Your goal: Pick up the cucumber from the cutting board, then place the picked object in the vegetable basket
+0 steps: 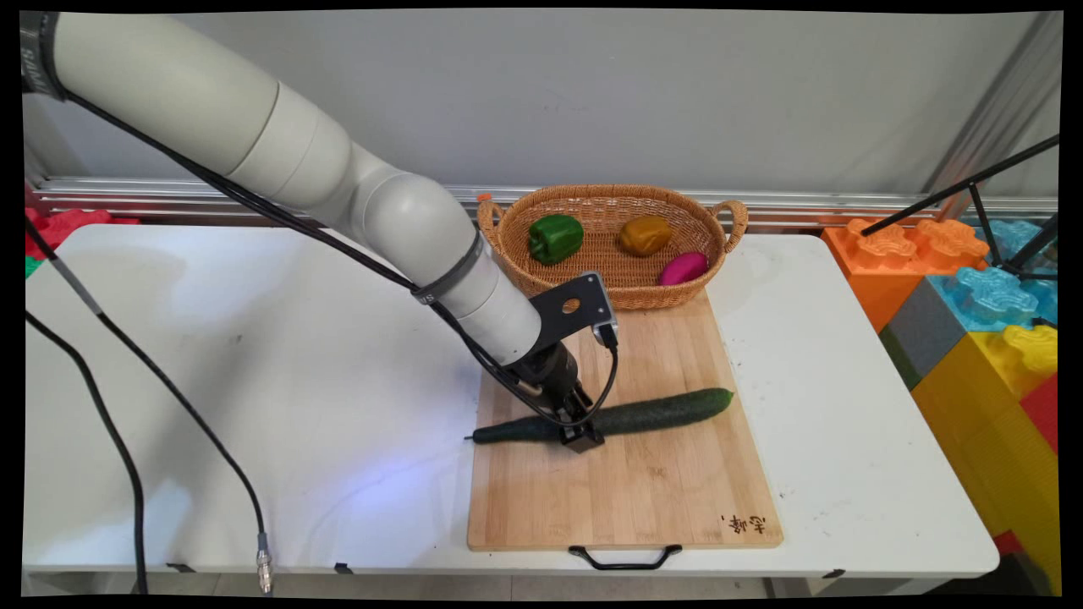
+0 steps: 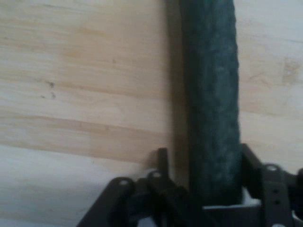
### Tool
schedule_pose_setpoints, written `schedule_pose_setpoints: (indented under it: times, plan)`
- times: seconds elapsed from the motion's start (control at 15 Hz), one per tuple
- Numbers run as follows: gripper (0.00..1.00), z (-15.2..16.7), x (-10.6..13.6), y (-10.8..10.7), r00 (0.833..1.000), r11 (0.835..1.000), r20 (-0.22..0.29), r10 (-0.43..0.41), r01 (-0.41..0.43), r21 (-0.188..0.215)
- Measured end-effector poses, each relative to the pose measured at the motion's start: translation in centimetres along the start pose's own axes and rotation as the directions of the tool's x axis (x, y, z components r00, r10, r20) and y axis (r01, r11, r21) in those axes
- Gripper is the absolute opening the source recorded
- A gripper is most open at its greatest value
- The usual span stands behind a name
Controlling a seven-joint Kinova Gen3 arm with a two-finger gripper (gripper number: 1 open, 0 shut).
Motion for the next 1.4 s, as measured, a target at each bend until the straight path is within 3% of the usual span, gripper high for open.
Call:
schedule_pose_setpoints:
  times: [0.4, 0.8, 1.07, 1.4]
  plan:
    - [0.00, -1.3, 0.9, 0.5, 1.000, 1.000, -0.019, 0.013, -0.013, -0.009]
    - [0.00, -5.7, 3.8, -0.1, 0.999, 1.000, -0.054, 0.010, -0.009, 0.016]
    - [0.00, -8.7, 6.7, -2.4, 0.995, 0.997, -0.100, 0.001, 0.006, 0.074]
    - [0.00, -10.9, 9.6, -7.2, 0.983, 0.981, -0.185, -0.009, 0.045, 0.191]
